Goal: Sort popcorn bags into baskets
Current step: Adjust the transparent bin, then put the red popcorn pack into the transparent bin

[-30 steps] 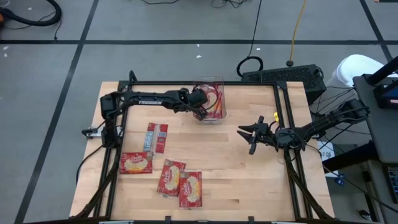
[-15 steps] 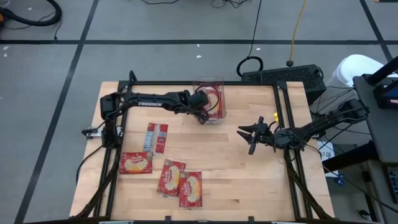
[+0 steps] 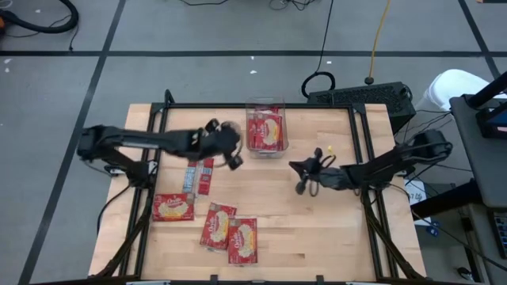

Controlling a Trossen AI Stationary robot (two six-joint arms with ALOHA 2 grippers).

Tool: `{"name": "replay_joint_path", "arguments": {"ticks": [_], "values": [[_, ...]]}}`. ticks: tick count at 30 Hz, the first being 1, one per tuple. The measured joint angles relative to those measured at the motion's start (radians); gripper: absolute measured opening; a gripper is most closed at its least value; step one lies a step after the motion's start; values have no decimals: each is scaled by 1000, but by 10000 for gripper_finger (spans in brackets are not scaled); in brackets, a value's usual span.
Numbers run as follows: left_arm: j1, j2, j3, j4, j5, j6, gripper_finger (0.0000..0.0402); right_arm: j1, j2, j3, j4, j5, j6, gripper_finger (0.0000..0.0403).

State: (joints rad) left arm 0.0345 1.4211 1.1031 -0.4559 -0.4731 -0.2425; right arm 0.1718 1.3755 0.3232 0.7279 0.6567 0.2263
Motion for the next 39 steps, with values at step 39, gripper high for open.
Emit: {"name": "replay_joint_path", "arguments": {"ticks": [39], "values": [[-291, -192, -476, -338, 43, -885, 142, -121, 157, 107, 8, -319, -3, 0]]}}
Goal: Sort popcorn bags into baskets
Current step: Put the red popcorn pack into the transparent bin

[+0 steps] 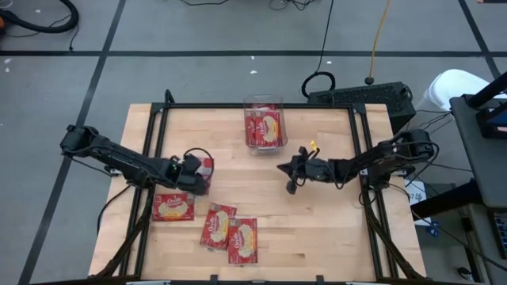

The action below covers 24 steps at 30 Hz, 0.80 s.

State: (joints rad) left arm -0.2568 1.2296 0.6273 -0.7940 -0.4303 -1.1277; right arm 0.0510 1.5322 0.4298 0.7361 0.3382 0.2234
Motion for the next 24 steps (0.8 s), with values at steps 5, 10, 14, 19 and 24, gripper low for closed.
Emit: {"name": "replay_joint_path", "arguments": {"ticks": [5, 10, 14, 19, 24], "values": [[-1, 6, 0, -129, 142, -155, 208, 62, 0, -6, -7, 0, 11, 0], [-49, 6, 0, -117, 206, -157, 257, 94, 0, -6, -7, 0, -6, 0], [-121, 6, 0, -118, 237, -117, 270, 109, 0, -7, -16, 0, -7, 0], [-192, 6, 0, -124, 324, -38, 271, 115, 0, -7, -11, -1, -2, 0], [-213, 6, 0, -140, 410, 63, 271, 115, 0, -7, -7, -1, 2, 0]]}}
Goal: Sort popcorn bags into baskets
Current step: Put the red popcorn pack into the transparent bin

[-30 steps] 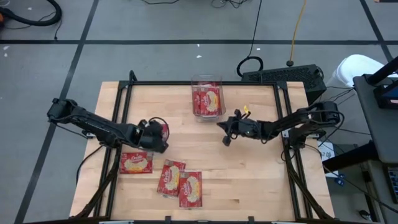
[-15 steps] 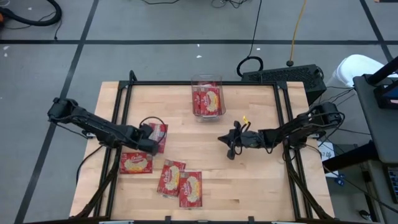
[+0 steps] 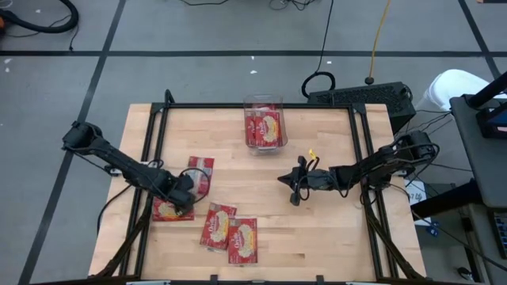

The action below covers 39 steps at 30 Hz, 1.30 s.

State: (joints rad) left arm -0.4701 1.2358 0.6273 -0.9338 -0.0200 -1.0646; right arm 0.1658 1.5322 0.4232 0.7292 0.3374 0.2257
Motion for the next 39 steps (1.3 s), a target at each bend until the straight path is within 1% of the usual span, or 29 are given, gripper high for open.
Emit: {"name": "replay_joint_path", "arguments": {"ticks": [2, 6, 8, 11, 15, 17, 19, 21, 23, 27, 28, 29, 34, 37, 39], "values": [[-1, 0, 0, -6, 29, 58, 271, 0, 0, 0, 0, 0, 1, 0], [22, 0, -12, -65, 30, 180, 271, 0, 0, 0, 0, 0, 21, 0], [47, 0, -38, -91, 67, 231, 271, 0, 0, 0, 1, 0, 24, 0], [78, 0, -89, -50, 148, 300, 271, 5, 0, 0, 2, 0, 36, 0], [114, -6, -157, 11, 192, 329, 271, 15, 0, 0, 3, 0, 43, 0], [122, -8, -172, 27, 204, 344, 267, 19, 0, 0, 2, 0, 43, 0], [125, -8, -173, 42, 204, 363, 249, 20, 0, 0, 1, 0, 42, 0], [123, -7, -164, 50, 203, 386, 217, 20, 0, 0, 1, 0, 35, 0], [123, -5, -144, 60, 196, 403, 171, 20, 0, 0, 1, 0, 33, 0], [123, -3, -101, 111, 175, 409, 54, 20, 0, 0, 3, 0, 31, 0], [123, -3, -96, 109, 174, 409, 30, 20, 0, 0, 4, 0, 32, 0], [123, -3, -88, 107, 169, 408, 18, 20, 0, 0, 4, 0, 32, 0], [114, -3, -29, 120, 109, 424, 15, 20, 0, 0, 10, 0, 53, 0], [114, -3, 27, 119, 62, 446, 8, 26, 0, 0, 35, 5, 127, 0], [114, -3, 65, 122, 13, 453, 8, 42, 0, 0, 56, 45, 179, 0]]}}
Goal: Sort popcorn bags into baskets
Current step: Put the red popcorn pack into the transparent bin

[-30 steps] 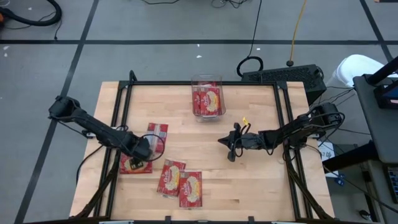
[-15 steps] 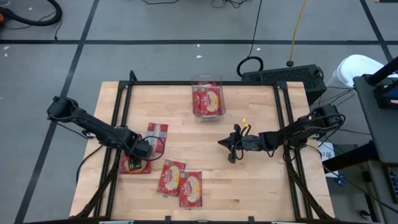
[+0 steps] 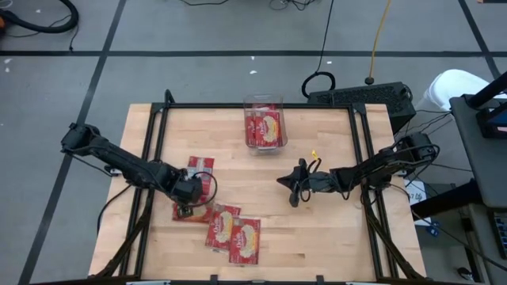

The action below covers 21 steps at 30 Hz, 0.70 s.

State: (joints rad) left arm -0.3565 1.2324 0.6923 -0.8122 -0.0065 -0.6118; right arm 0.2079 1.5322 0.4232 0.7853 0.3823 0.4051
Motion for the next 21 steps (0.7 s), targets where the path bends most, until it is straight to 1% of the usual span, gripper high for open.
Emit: {"name": "replay_joint_path", "arguments": {"ticks": [4, 7, 12, 15, 18, 21], "values": [[6, -2, 77, 5, -120, 5, 9, 57, 0, 3, 78, 123, 14, 0], [17, -2, 132, 4, -218, -10, 7, 94, 0, 26, 104, 206, -32, 0], [25, -3, 210, 30, -432, -3, 12, 122, 0, 81, 107, 274, -114, 0], [30, -13, 229, 112, -536, 49, 8, 130, 0, 108, 108, 284, -166, 0], [46, -29, 230, 239, -627, 101, 7, 139, 0, 129, 108, 309, -195, 0], [66, -36, 230, 352, -699, 145, 11, 152, 0, 143, 109, 354, -218, 0]]}}
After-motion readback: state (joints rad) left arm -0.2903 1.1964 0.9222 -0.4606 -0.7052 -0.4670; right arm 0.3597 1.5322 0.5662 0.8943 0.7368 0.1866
